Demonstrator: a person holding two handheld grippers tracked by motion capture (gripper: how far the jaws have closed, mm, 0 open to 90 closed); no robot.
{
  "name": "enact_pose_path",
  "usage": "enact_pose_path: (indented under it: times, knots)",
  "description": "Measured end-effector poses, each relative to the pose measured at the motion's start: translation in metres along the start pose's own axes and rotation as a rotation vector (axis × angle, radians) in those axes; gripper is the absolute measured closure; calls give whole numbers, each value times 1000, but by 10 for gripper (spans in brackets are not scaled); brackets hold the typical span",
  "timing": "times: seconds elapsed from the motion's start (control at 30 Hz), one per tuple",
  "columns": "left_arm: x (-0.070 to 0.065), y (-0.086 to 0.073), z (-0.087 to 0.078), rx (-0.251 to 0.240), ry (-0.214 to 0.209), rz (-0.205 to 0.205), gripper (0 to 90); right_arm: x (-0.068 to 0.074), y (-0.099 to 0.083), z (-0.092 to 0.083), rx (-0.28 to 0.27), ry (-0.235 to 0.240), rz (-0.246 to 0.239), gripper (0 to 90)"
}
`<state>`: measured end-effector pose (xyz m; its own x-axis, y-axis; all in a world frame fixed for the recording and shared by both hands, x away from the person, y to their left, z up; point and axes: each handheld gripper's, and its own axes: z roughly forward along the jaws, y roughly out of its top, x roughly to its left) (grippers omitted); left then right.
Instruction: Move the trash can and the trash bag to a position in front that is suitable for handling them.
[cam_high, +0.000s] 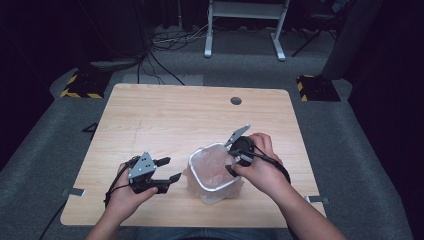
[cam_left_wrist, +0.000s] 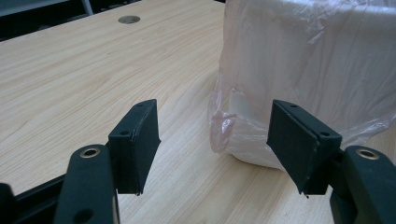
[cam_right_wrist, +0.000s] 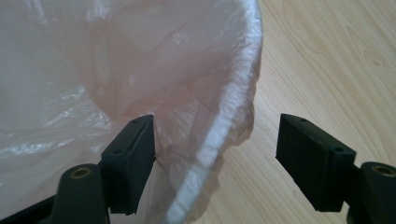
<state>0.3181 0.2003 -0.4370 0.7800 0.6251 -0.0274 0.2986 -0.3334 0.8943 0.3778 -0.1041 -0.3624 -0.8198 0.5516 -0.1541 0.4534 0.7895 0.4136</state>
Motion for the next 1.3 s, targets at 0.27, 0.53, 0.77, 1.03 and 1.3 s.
enact_pose_path:
  times: [0.27, 0.53, 0.77, 1.03, 1.3]
  knots:
    - [1, -2, 1, 3, -4, -12, 341, -1, 9, 8, 97, -16, -11, 282]
    - [1, -2, 0, 6, 0, -10, 339, -4, 11, -4, -2, 46, 3, 267]
    - [1, -3, 2, 11, -3, -10, 339, -4, 24, -11, -110, 18, -82, 227]
    - [3, -5, -1, 4, 10, -21, 338, 1, 37, 22, 34, -127, -151, 226]
    - [2, -6, -2, 12, 5, -28, 338, 19, 42, 37, 104, -204, -217, 258]
